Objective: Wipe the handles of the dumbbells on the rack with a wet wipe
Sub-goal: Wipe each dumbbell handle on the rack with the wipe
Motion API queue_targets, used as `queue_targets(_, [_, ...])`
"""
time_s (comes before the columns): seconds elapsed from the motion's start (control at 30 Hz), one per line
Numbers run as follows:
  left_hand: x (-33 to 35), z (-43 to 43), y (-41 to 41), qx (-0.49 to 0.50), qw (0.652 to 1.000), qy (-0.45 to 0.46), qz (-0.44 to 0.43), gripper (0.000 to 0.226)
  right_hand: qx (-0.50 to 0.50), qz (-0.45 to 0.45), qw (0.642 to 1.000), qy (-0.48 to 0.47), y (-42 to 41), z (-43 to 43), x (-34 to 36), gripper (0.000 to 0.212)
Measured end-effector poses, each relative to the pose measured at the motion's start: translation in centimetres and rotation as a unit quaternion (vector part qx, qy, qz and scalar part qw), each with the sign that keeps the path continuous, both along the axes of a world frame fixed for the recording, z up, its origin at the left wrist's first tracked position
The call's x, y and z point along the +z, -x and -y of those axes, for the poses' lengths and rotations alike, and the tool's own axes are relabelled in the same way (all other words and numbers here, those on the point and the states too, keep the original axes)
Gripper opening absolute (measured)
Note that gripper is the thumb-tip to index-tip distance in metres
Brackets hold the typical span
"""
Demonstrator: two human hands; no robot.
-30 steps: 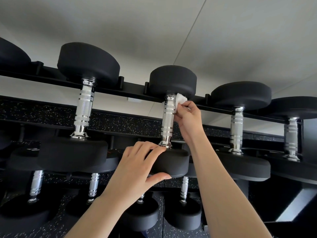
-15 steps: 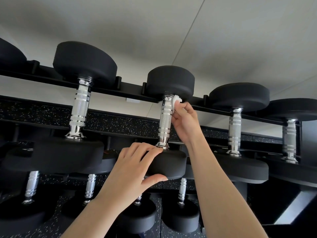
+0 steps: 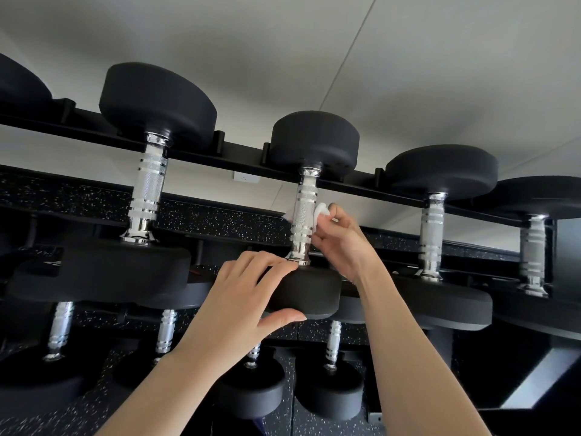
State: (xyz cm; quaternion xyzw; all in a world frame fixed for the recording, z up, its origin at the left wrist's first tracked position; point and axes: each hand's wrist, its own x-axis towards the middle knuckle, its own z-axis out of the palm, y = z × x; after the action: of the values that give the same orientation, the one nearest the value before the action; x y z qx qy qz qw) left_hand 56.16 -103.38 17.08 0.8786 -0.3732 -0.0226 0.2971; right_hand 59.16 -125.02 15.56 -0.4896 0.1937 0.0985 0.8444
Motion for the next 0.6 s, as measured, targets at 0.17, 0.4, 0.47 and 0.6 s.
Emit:
queue_targets(0.17, [0.0,0.0,0.0,0.000,1.000,-0.007,-0.004,0.057,0.053,-0.030,0.996,0.065,1.6,0.1,0.6,0.027])
queue_targets(0.4, [-0.3,0.0,0.0,0.003,1.000,0.001,0.003,0.058,0.144,-0.059,0.957,0.244,2.3,0.1,2.4,0.025])
queue_targets(0.47, [-0.3,0.0,0.0,0.003,1.000,0.005,0.005,0.057,0.149,-0.049,0.939,0.305,2.6,-0.2,2.7,0.023])
queue_targets(0.6, [0.0,0.0,-0.1,0.003,1.000,0.001,0.003,0.057,0.120,-0.014,0.890,0.440,3.3,-1.0,3.0,0.014])
